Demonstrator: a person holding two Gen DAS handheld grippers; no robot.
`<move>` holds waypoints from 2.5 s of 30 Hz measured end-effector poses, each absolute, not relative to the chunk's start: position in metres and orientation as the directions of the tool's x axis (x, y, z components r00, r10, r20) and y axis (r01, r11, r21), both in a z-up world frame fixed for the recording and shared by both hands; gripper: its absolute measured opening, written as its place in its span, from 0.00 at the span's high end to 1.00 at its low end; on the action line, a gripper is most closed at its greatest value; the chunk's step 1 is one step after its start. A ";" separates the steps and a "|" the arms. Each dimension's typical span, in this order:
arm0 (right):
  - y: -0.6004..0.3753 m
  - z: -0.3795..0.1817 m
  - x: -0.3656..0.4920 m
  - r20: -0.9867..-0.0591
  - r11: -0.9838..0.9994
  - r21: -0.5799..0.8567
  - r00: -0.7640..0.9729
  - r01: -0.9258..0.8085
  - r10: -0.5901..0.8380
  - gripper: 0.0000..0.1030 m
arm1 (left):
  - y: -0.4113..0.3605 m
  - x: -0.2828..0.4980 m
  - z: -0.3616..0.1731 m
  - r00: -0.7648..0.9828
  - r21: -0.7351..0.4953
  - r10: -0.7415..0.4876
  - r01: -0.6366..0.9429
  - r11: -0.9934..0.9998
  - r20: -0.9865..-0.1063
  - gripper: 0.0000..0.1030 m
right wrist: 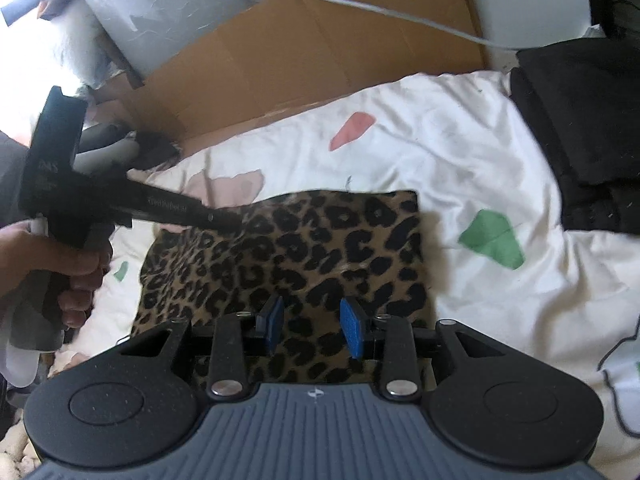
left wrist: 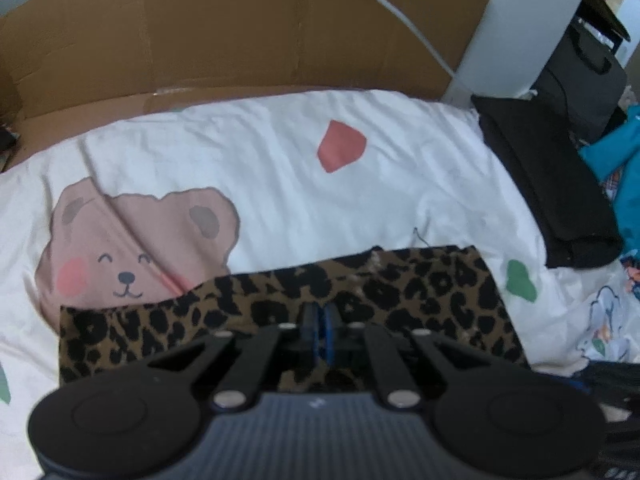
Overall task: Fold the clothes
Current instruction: 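Pull the leopard skirt's edge with both grippers to flatten it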
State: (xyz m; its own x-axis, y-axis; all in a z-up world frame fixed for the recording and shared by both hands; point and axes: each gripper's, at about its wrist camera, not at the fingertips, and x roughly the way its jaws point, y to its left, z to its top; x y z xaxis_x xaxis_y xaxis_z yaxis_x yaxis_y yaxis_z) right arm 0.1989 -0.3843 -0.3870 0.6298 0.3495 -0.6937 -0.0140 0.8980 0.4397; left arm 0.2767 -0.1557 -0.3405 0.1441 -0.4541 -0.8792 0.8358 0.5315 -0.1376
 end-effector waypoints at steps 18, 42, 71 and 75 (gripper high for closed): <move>-0.371 -0.393 0.165 -0.678 0.893 0.442 0.618 -0.089 0.397 0.63 | -0.081 0.207 -0.327 0.141 -0.156 -0.514 0.857 0.491 -0.846 0.88; -0.375 -0.418 0.160 -0.722 0.940 0.332 0.619 -0.084 0.310 0.63 | -0.096 0.159 -0.363 0.044 -0.190 -0.575 0.921 0.340 -0.817 0.88; -0.359 -0.422 0.156 -0.762 0.959 0.278 0.597 -0.047 0.250 0.66 | -0.064 0.171 -0.380 0.066 -0.199 -0.488 0.860 0.471 -0.870 0.88; -0.360 -0.423 0.158 -0.765 0.959 0.281 0.595 -0.037 0.247 0.66 | -0.045 0.187 -0.373 0.118 -0.154 -0.448 0.837 0.525 -0.886 0.88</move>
State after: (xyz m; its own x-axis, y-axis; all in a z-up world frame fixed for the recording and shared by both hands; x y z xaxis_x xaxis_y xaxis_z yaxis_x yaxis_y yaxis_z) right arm 0.1575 -0.3597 -0.4231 0.5948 0.2471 -0.7649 -0.0370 0.9590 0.2810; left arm 0.1866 -0.0454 -0.3734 0.1182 -0.4482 -0.8861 0.8373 0.5247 -0.1538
